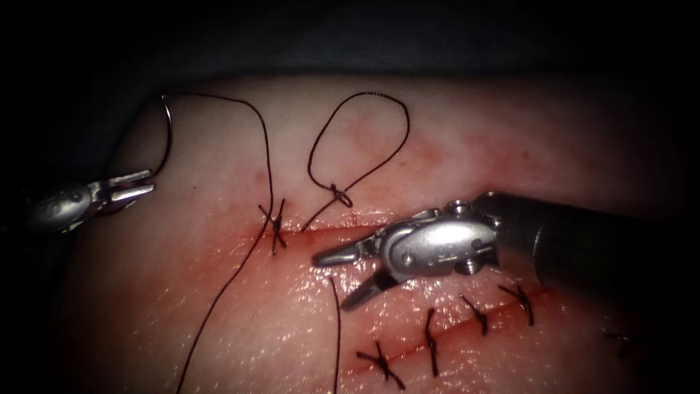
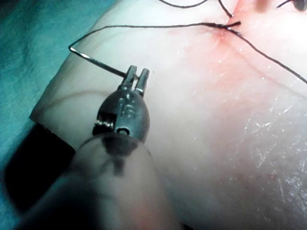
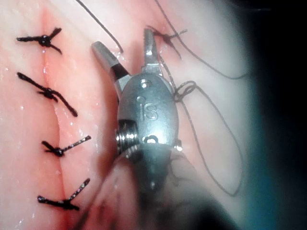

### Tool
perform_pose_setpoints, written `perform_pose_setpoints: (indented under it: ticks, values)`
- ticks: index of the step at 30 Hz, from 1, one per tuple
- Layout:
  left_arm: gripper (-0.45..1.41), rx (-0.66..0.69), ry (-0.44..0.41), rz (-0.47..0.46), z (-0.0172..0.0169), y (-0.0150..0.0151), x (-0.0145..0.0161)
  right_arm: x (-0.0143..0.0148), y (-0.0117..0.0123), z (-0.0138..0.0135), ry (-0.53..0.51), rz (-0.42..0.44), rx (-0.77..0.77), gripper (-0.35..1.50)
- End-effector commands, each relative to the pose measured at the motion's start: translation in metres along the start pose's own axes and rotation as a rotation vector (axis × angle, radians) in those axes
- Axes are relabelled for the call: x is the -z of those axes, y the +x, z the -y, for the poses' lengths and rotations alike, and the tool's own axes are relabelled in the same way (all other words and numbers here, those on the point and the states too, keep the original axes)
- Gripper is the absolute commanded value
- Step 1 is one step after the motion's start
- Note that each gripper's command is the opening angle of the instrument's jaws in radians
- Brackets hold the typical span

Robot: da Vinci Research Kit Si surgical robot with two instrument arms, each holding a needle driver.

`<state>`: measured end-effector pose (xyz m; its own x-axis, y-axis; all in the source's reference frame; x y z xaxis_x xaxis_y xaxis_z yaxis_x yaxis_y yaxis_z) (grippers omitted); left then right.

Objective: Wound Closure
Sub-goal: Grab the suture and pull it through repeatably with the right gripper until a short tail remains.

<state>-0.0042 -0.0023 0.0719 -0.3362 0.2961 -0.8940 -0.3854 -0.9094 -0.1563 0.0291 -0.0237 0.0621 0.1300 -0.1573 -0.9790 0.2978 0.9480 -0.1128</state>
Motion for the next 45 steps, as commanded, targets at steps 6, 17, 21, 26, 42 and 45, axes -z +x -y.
perform_pose_setpoints:
  ticks: [6, 17, 21, 26, 42, 45]
  values:
    - [-0.45, -0.002, 0.001, -0.003, 0.0003, 0.0, -0.0008, -0.0012, 0.0008, -0.0003, 0.134, 0.072, -0.102, -0.35]
    - [-0.45, -0.002, -0.001, -0.003, 0.0004, -0.0001, -0.0007, -0.0001, 0.0066, 0.0057, 0.233, 0.055, -0.067, -0.35]
    - [-0.45, -0.002, 0.0, -0.003, 0.0004, -0.0001, -0.0007, 0.0002, 0.0098, 0.009, 0.284, 0.037, -0.062, -0.35]
    - [-0.45, -0.002, 0.0, -0.003, 0.0004, -0.0001, -0.0008, -0.0004, 0.0132, 0.0127, 0.354, 0.004, -0.07, -0.35]
    - [-0.45, -0.002, 0.0, -0.003, 0.0004, -0.0001, -0.0007, 0.0023, 0.0099, 0.0044, 0.14, -0.087, 0.042, 1.41]
    - [-0.45, -0.002, 0.0, -0.003, 0.0004, -0.0001, -0.0007, 0.0031, 0.0078, 0.0017, 0.11, -0.074, 0.064, 1.41]
